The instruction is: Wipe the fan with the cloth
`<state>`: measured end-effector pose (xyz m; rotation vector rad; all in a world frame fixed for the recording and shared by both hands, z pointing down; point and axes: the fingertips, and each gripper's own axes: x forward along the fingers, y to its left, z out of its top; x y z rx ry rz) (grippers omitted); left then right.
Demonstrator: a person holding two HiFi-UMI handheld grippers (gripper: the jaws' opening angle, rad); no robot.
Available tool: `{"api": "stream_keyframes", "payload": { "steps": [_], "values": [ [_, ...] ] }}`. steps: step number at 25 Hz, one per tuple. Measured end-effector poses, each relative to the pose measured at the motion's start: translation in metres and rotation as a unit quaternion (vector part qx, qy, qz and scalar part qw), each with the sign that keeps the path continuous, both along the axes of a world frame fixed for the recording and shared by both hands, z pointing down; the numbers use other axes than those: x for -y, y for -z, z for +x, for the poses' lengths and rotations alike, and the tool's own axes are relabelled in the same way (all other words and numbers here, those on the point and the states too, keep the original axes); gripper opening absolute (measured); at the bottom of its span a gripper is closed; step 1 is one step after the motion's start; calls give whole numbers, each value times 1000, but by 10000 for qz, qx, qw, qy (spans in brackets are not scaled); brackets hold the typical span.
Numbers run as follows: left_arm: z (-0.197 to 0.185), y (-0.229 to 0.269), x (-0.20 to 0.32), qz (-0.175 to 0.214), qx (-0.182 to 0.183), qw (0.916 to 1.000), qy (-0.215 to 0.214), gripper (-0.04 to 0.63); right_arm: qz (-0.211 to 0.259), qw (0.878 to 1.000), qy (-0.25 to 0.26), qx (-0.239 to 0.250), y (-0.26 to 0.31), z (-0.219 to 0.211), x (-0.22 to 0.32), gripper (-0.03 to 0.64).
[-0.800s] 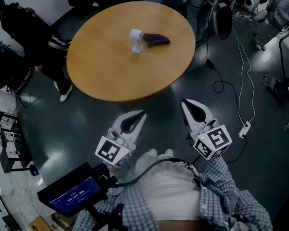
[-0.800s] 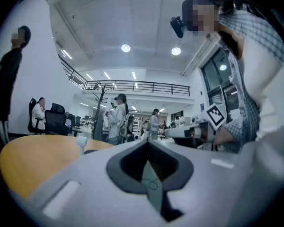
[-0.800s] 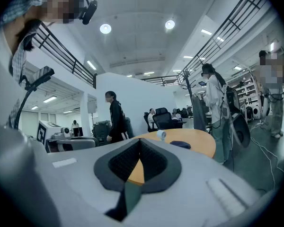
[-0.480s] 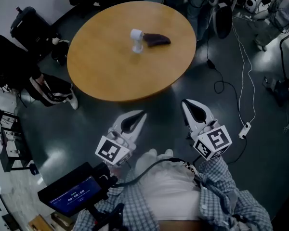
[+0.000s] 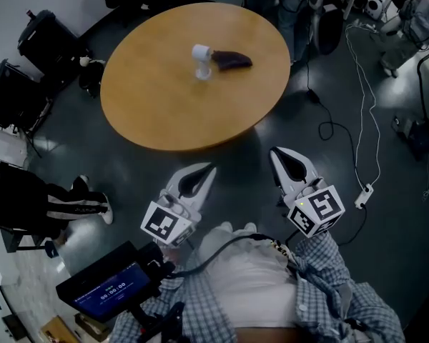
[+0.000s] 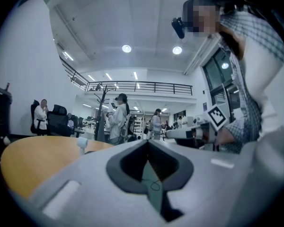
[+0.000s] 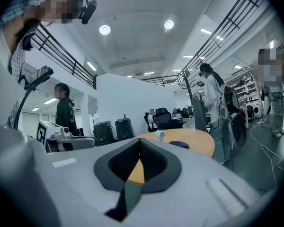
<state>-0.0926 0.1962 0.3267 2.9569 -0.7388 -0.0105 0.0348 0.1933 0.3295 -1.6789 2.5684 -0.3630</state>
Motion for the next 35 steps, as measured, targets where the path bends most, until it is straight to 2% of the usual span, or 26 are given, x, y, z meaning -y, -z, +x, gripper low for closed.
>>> {"api": "stream_keyframes", "payload": {
  "steps": [9, 13, 21, 27, 31, 35],
  "values": [
    [22, 1, -11, 164, 17, 9996, 214, 2, -88, 9998, 121, -129, -17, 25, -16, 3],
    [33, -4, -14, 114, 15, 9995, 288, 2, -122, 9997, 111, -157, -24, 38, -20, 3],
    [41, -6, 18, 185, 30, 9996, 197, 1, -178, 9997, -78, -139, -26, 51, 5, 3],
    [39, -16, 93, 164, 66, 9996, 211, 1, -189, 9993, -37, -313, -26, 51, 74, 3],
    [39, -3, 129, 307, -41, 9990, 317, 2, -83, 9995, -31, -320, -16, 55, 112, 3],
    [34, -16, 172, 266, 266, 9990, 224, 2, -54, 9991, 0, -416, -14, 52, 173, 3]
  ]
}}
